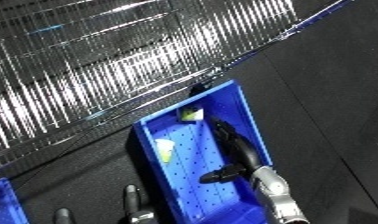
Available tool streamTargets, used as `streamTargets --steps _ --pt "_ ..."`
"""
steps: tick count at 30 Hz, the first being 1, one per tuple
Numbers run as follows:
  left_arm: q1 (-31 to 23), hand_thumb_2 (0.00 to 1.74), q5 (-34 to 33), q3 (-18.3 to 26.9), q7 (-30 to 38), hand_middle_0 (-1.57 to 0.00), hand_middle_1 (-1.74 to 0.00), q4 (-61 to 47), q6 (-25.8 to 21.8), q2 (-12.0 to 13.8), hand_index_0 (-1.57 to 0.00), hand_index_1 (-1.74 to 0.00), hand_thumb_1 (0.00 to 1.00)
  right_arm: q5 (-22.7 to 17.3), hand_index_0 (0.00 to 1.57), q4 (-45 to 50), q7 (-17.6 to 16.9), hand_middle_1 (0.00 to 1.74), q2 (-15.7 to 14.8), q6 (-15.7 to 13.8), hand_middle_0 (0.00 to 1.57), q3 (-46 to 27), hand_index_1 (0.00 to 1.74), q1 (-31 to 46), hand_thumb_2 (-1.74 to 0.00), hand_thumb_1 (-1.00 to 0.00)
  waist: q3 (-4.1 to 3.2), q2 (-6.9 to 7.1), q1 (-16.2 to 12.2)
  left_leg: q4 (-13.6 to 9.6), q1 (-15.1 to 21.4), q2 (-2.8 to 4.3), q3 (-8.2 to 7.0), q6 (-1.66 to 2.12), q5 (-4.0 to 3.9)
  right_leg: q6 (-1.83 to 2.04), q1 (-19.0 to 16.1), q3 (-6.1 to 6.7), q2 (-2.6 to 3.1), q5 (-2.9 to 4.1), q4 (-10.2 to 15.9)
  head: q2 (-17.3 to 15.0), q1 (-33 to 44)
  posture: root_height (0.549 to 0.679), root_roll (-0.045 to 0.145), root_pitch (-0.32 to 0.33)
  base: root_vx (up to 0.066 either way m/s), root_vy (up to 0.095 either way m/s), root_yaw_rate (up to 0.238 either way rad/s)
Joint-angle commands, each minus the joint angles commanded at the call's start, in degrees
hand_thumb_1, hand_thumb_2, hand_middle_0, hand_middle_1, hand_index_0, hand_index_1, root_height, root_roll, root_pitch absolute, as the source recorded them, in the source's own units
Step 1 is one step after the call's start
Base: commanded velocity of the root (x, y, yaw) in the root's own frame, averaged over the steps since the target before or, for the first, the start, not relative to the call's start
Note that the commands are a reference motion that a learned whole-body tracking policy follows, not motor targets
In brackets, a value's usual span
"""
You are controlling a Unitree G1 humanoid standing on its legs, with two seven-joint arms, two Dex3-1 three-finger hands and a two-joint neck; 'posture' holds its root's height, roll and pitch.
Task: Pick up the object and place it into the box
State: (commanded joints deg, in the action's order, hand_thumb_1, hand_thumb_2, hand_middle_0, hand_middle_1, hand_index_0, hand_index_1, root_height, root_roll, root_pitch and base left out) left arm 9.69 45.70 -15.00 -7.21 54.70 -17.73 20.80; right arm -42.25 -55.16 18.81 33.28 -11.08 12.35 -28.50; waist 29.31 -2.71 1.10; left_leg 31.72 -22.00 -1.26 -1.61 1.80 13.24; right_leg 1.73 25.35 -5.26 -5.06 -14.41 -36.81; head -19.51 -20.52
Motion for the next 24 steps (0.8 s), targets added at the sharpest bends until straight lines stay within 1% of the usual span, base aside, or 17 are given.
streamTargets --steps 3,4,6,7,8,10,12,14,18,21,24 --pt "1.05 0.0 -0.34 0.07 0.12 0.0 0.0 0.14 0.84 0.36 0.0 0.0 0.0 2.41 0.0 1.02 0.27 0.0 -0.22 0.83 0.0 2.17 0.0 -0.8 0.0 0.0 -0.26 0.16 0.41 -0.09 -0.36 0.16 0.27 0.15 -0.42 0.12 0.15 -0.23 -0.06 -0.11 -0.05 1.85 5.44 0.649 0.074 0.049 -0.018 -0.037 0.089" --pt "1.36 0.0 -0.37 0.09 0.15 0.0 0.0 0.17 1.12 0.49 0.0 0.0 0.0 2.44 0.0 1.36 0.18 0.0 -0.32 1.13 0.0 2.64 0.0 -1.0 0.0 0.0 -0.33 0.19 0.51 -0.15 -0.46 0.21 0.37 0.19 -0.59 0.17 0.2 -0.3 -0.08 -0.18 -0.15 2.23 6.27 0.649 0.073 0.049 -0.011 -0.033 0.085" --pt "1.93 0.0 -0.56 0.2 -0.04 0.0 0.0 0.53 1.47 0.7 0.0 0.0 0.0 1.94 0.0 1.86 -0.12 0.0 -0.71 1.8 0.0 3.14 0.0 -1.38 0.0 0.0 -0.48 0.22 0.79 -0.39 -0.65 0.34 0.57 0.26 -1.03 0.24 0.32 -0.48 -0.13 -0.39 -0.47 4.28 9.76 0.648 0.071 0.05 -0.009 -0.035 0.098" --pt "2.12 0.0 -0.66 0.27 -0.23 0.0 0.0 0.76 1.53 0.78 0.0 0.0 0.0 1.7 0.0 2.04 -0.29 0.0 -0.91 2.15 0.0 3.25 0.0 -1.56 0.0 0.0 -0.55 0.22 0.91 -0.52 -0.75 0.39 0.66 0.28 -1.25 0.27 0.4 -0.57 -0.16 -0.49 -0.65 4.77 10.47 0.648 0.07 0.051 -0.008 -0.03 0.098" --pt "2.32 0.0 -0.79 0.31 -0.44 0.0 0.0 0.98 1.52 0.87 0.0 0.0 0.0 1.48 0.0 2.22 -0.44 0.0 -1.15 2.54 0.0 3.29 0.0 -1.72 0.0 0.0 -0.59 0.22 1.06 -0.64 -0.89 0.44 0.76 0.31 -1.47 0.29 0.53 -0.7 -0.21 -0.59 -0.88 6.19 12.39 0.648 0.069 0.052 -0.017 -0.036 0.132" --pt "2.67 0.0 -1.02 0.3 -0.84 0.0 0.0 1.36 1.4 1.0 0.0 0.0 0.0 1.36 0.0 2.4 -0.66 0.0 -1.65 3.22 0.0 3.34 0.0 -1.98 0.0 0.0 -0.65 0.21 1.35 -0.8 -1.21 0.49 0.96 0.34 -1.86 0.34 0.79 -0.96 -0.33 -0.74 -1.29 7.32 14.15 0.647 0.068 0.054 -0.02 -0.035 0.141" --pt "2.93 0.0 -1.37 0.18 -1.26 0.0 0.0 1.64 1.11 1.14 0.0 0.0 0.0 1.28 0.0 2.61 -1.09 0.0 -2.13 3.87 0.0 3.38 0.0 -2.03 0.0 0.0 -0.65 0.19 1.68 -0.86 -1.56 0.5 1.19 0.34 -2.15 0.42 1.04 -1.29 -0.55 -0.78 -1.61 9.0 16.72 0.646 0.067 0.056 -0.025 -0.046 0.205" --pt "3.0 0.0 -1.81 -0.01 -1.69 0.0 0.0 1.77 0.74 1.27 0.0 0.0 0.0 1.09 0.0 2.76 -1.82 0.0 -2.56 4.55 0.0 3.44 0.0 -1.96 0.0 0.0 -0.67 0.15 2.04 -0.9 -1.82 0.48 1.4 0.35 -2.37 0.53 1.13 -1.61 -0.8 -0.73 -1.69 9.85 18.19 0.646 0.067 0.057 -0.019 -0.049 0.24" --pt "2.97 0.0 -2.8 -0.42 -2.38 0.0 0.0 1.29 0.47 1.65 0.0 0.0 0.0 0.71 0.0 2.75 -3.78 0.0 -3.42 5.33 0.0 3.59 0.0 -1.66 0.0 0.0 -0.66 0.04 2.82 -0.6 -2.35 0.27 1.82 0.34 -2.52 0.71 1.16 -2.17 -1.22 -0.58 -1.69 11.28 21.41 0.647 0.067 0.058 -0.01 -0.05 0.257" --pt "2.96 0.0 -3.41 -0.78 -2.75 0.0 0.0 0.78 0.52 1.99 0.0 0.0 0.0 0.23 0.0 2.75 -5.15 0.0 -3.95 5.65 0.0 3.86 0.0 -1.26 0.0 0.0 -0.56 0.07 3.38 0.08 -2.82 0.1 2.04 0.31 -2.38 0.77 1.21 -2.5 -1.48 -0.47 -1.79 11.92 25.06 0.647 0.067 0.057 0.001 -0.045 0.225" --pt "3.16 0.0 -3.49 -1.12 -3.12 0.0 0.0 0.49 0.61 2.41 0.0 0.0 0.0 -0.01 0.0 2.45 -6.19 0.0 -4.47 5.88 0.0 4.37 0.0 -0.89 0.0 0.0 -0.44 0.21 3.96 0.95 -3.36 -0.12 2.28 0.24 -2.15 0.74 1.25 -2.81 -1.67 -0.44 -1.88 12.96 29.49 0.647 0.067 0.055 0.009 -0.039 0.176"
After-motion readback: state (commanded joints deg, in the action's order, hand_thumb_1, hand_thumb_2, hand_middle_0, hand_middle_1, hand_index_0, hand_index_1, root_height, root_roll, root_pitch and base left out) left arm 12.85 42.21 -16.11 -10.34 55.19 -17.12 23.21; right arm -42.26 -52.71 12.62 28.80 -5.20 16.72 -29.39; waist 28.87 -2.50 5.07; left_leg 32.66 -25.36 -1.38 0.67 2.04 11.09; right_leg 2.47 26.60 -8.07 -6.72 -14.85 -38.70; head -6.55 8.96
